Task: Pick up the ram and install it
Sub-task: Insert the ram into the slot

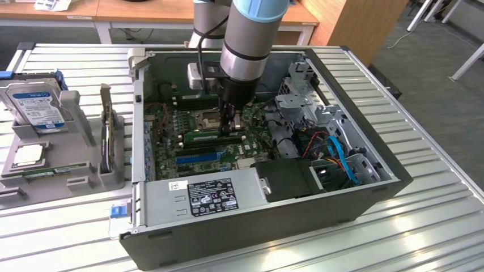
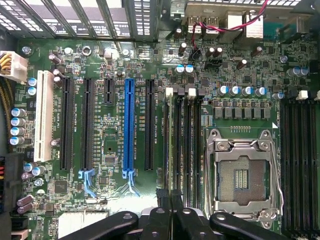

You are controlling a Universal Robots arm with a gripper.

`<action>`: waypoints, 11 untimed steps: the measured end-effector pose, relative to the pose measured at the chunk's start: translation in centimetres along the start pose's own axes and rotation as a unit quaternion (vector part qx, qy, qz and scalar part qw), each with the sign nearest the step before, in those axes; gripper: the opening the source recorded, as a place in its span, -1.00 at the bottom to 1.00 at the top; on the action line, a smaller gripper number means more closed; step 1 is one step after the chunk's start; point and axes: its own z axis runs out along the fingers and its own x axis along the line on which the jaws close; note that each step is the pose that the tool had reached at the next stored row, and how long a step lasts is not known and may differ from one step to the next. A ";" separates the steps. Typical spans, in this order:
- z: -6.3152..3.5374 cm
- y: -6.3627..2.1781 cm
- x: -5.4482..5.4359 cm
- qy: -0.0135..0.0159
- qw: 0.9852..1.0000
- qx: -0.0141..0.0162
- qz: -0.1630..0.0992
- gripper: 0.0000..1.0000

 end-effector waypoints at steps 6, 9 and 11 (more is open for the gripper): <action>0.07 0.00 0.0 0.000 1.000 0.000 0.000 -0.76; 0.10 0.00 0.0 0.000 1.000 0.000 0.000 -0.76; 0.10 0.01 0.0 0.000 1.000 0.000 0.000 -0.76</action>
